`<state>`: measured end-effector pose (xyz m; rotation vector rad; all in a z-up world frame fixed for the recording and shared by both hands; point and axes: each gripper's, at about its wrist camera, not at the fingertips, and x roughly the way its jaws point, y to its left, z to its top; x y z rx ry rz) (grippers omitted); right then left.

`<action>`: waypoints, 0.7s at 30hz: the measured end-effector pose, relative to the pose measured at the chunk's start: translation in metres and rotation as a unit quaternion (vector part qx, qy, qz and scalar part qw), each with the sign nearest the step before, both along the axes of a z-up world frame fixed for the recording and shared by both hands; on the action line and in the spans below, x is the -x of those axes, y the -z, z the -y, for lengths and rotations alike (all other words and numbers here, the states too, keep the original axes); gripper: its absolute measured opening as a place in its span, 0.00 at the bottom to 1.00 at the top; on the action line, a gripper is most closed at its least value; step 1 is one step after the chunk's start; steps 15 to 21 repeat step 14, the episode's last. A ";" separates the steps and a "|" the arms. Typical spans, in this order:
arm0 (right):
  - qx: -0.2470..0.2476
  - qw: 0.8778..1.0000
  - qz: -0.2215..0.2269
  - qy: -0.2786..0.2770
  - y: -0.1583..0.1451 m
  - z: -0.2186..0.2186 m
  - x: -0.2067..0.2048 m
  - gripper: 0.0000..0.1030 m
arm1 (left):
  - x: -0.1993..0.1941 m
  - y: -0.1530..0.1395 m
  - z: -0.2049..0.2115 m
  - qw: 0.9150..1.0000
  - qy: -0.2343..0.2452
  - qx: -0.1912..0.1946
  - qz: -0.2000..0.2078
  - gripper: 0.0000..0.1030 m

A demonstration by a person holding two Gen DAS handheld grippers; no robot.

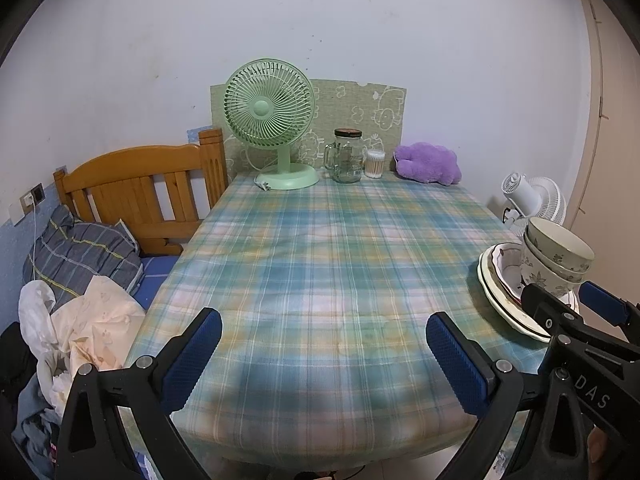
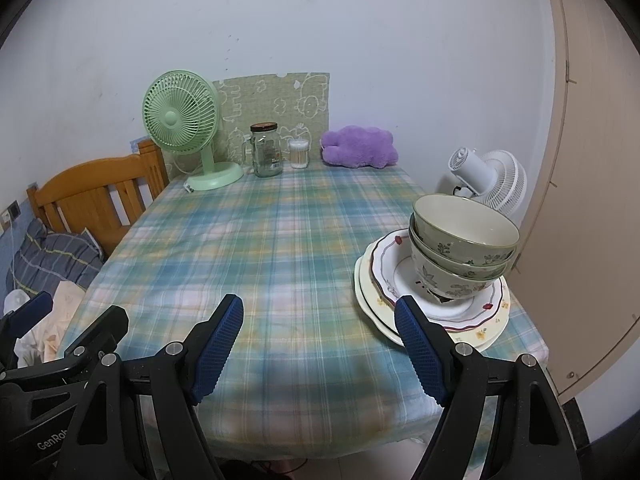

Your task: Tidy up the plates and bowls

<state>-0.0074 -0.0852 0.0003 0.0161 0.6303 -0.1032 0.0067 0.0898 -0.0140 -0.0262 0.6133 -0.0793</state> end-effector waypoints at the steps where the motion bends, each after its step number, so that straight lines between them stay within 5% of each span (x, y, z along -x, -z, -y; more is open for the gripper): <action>1: 0.000 1.000 0.000 0.000 0.000 0.000 0.000 0.78 | 0.000 0.000 0.000 1.000 0.000 0.000 0.000 1.00; 21: 0.000 1.000 -0.004 0.000 0.001 0.002 0.004 0.78 | 0.002 0.000 0.001 1.000 -0.002 0.000 -0.002 1.00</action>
